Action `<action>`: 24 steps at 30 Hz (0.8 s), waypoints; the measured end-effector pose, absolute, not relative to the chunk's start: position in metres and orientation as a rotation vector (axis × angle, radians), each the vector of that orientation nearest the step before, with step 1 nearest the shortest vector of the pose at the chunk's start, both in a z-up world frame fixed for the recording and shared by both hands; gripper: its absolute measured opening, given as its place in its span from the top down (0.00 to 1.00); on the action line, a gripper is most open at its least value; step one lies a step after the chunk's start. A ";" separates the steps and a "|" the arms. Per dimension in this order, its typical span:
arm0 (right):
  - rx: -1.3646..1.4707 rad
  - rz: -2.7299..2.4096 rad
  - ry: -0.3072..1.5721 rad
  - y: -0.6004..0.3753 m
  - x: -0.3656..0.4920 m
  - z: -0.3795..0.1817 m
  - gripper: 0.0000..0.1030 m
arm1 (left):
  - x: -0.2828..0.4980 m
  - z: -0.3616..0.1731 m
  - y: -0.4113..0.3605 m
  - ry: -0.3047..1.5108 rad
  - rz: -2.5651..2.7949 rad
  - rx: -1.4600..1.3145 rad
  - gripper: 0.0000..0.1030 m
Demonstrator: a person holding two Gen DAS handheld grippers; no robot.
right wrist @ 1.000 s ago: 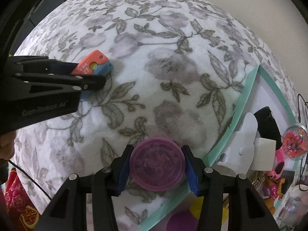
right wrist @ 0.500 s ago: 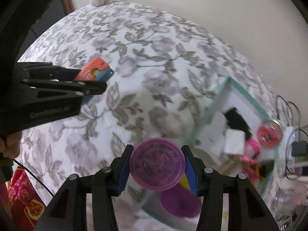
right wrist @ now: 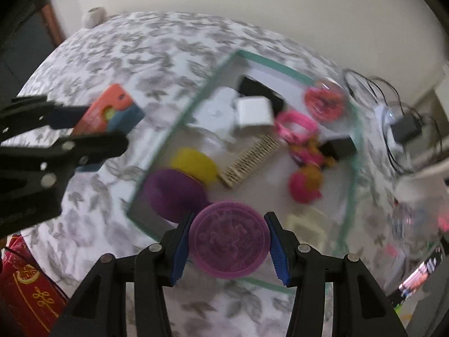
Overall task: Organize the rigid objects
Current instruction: 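Carry the orange toy with the left gripper while the right gripper carries the purple lid to the tray, then open the left gripper over the tray while the right gripper releases the purple lid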
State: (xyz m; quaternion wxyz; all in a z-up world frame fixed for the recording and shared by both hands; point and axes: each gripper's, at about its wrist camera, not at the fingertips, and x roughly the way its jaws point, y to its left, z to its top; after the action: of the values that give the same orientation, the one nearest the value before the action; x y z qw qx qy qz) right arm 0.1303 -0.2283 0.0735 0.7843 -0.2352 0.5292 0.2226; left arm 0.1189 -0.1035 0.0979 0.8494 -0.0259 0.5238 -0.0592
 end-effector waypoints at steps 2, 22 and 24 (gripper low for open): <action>-0.467 0.468 1.150 -0.243 0.134 0.072 0.49 | 0.121 0.094 -0.113 1.116 -0.145 -0.050 0.58; -0.420 0.378 1.195 -0.290 0.139 0.044 0.44 | 0.139 0.079 -0.187 1.107 -0.268 0.012 0.45; -0.412 0.370 1.190 -0.290 0.138 0.045 0.40 | 0.137 0.080 -0.184 1.111 -0.255 0.003 0.43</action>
State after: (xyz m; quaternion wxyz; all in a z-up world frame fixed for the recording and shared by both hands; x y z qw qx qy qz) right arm 0.1376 -0.2901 0.0446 0.7922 -0.1917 0.5532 0.1722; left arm 0.1371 -0.1835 0.0795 0.8419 0.0015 0.5259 -0.1208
